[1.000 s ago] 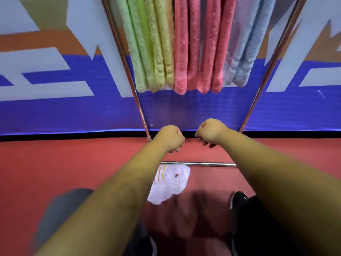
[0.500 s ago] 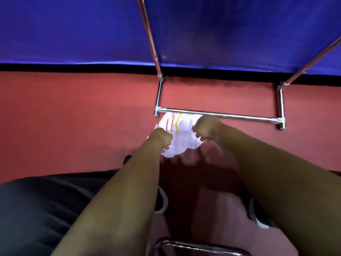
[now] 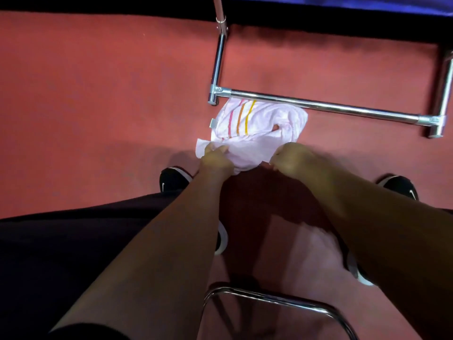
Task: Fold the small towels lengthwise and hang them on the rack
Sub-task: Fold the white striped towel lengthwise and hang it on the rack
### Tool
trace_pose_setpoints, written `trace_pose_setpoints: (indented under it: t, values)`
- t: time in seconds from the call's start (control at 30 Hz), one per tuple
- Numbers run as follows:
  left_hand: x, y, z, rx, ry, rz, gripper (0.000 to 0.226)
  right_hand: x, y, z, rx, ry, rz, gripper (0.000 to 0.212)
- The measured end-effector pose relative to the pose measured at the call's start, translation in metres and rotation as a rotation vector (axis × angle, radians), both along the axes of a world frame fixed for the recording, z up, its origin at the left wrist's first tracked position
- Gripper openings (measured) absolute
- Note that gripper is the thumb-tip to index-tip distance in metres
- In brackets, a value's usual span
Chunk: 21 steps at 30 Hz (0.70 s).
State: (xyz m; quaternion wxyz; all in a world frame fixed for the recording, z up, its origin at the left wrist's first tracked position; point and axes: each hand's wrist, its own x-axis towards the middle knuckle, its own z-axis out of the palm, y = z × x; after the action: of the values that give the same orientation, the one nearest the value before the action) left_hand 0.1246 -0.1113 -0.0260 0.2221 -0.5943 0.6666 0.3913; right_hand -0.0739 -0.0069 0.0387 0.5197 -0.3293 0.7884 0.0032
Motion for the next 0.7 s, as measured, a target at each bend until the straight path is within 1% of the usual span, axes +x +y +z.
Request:
trace_pose_setpoints:
  t: [0.03, 0.07, 0.13, 0.23, 0.33, 0.4, 0.43, 0.5, 0.53, 0.57, 0.6, 0.63, 0.67, 0.7]
  values:
    - [-0.003, -0.002, 0.003, -0.010, 0.025, 0.025, 0.075, 0.003, -0.001, -0.002, 0.024, 0.006, -0.016, 0.037]
    - [-0.004, -0.005, 0.005, -0.023, 0.045, 0.032, 0.073, 0.005, -0.001, -0.006, 0.035, 0.040, 0.012, 0.035]
    - [-0.006, -0.010, 0.004, -0.039, 0.034, 0.051, 0.071, 0.009, 0.001, -0.014, 0.034, 0.088, 0.019, 0.032]
    - [-0.004, -0.014, 0.005, -0.049, -0.062, 0.041, 0.068, 0.013, 0.002, -0.022, 0.044, 0.073, 0.007, 0.032]
    - [0.003, -0.010, 0.008, -0.054, -0.123, -0.005, 0.057, 0.016, 0.005, -0.022, 0.073, 0.074, 0.002, 0.032]
    - [0.005, -0.002, 0.010, -0.019, -0.159, -0.094, 0.053, 0.017, 0.006, -0.026, 0.055, 0.070, 0.012, 0.032]
    - [0.006, 0.003, 0.008, 0.013, -0.172, -0.126, 0.054, 0.019, 0.007, -0.028, 0.046, 0.068, 0.035, 0.032]
    - [0.006, 0.010, 0.007, 0.106, -0.230, -0.170, 0.068, 0.020, 0.005, -0.037, 0.047, 0.039, 0.031, 0.033]
    - [0.004, 0.013, 0.008, 0.151, -0.247, -0.183, 0.065, 0.021, 0.002, -0.033, 0.020, 0.017, 0.020, 0.034]
    - [0.001, 0.017, 0.013, 0.164, -0.216, -0.174, 0.051, 0.021, 0.000, -0.025, 0.004, 0.007, 0.031, 0.034]
    - [-0.003, 0.020, 0.020, 0.156, -0.146, -0.150, 0.032, 0.022, -0.001, -0.016, -0.008, 0.006, 0.076, 0.033]
    - [-0.008, 0.022, 0.023, 0.135, -0.055, -0.091, 0.021, 0.021, 0.000, -0.010, -0.020, -0.003, 0.073, 0.032]
    - [-0.011, 0.023, 0.026, 0.127, 0.045, -0.017, 0.020, 0.022, 0.001, -0.008, -0.004, -0.006, 0.068, 0.030]
    - [-0.017, 0.023, 0.031, 0.141, 0.120, 0.052, 0.024, 0.021, 0.002, -0.007, -0.034, 0.002, 0.056, 0.034]
